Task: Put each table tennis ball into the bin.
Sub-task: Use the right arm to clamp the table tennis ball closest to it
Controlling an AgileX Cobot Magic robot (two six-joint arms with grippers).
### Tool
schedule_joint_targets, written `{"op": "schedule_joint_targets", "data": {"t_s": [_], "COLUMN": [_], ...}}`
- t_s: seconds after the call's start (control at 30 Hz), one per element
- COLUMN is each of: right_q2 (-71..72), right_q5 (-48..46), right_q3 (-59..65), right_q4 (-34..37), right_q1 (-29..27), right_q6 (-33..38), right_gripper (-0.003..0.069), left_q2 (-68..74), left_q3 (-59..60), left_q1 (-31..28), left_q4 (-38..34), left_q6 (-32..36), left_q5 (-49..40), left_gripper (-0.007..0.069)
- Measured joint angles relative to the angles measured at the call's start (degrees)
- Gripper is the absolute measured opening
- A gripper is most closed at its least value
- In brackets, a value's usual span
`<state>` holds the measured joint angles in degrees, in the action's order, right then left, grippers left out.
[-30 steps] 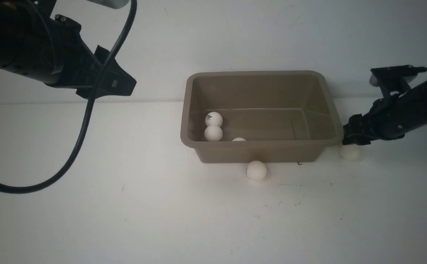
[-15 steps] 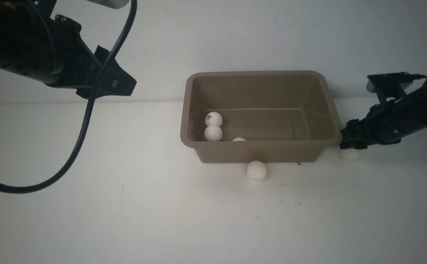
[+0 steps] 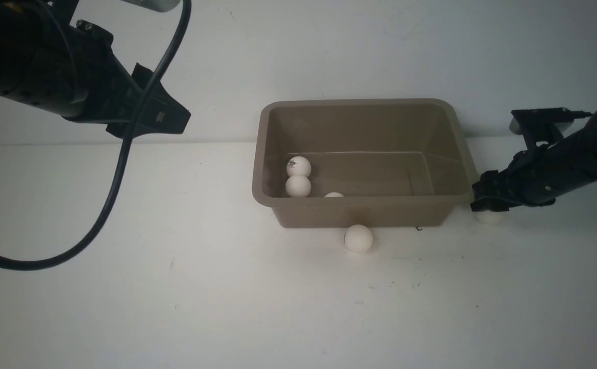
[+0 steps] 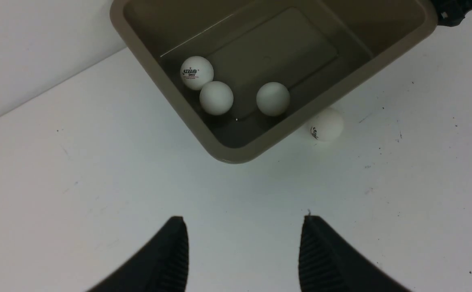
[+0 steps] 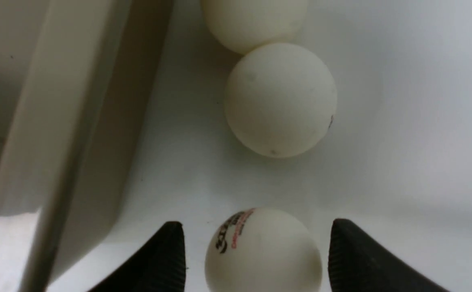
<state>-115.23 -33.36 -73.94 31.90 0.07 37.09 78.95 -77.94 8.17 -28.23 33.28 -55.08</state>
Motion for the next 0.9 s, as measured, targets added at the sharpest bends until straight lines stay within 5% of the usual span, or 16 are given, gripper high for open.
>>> {"op": "schedule_joint_targets", "data": {"t_s": [0.9], "right_q2": [0.0], "right_q5": [-1.1], "right_q3": [0.0], "right_q4": [-0.1], "right_q1": [0.0], "right_q6": [0.1], "right_gripper": [0.0432], "left_q2": [0.0], "left_q3": [0.0], "left_q1": [0.0], "left_q4": [0.0], "left_q6": [0.0], "left_q5": [0.0], "left_gripper": [0.0342]}}
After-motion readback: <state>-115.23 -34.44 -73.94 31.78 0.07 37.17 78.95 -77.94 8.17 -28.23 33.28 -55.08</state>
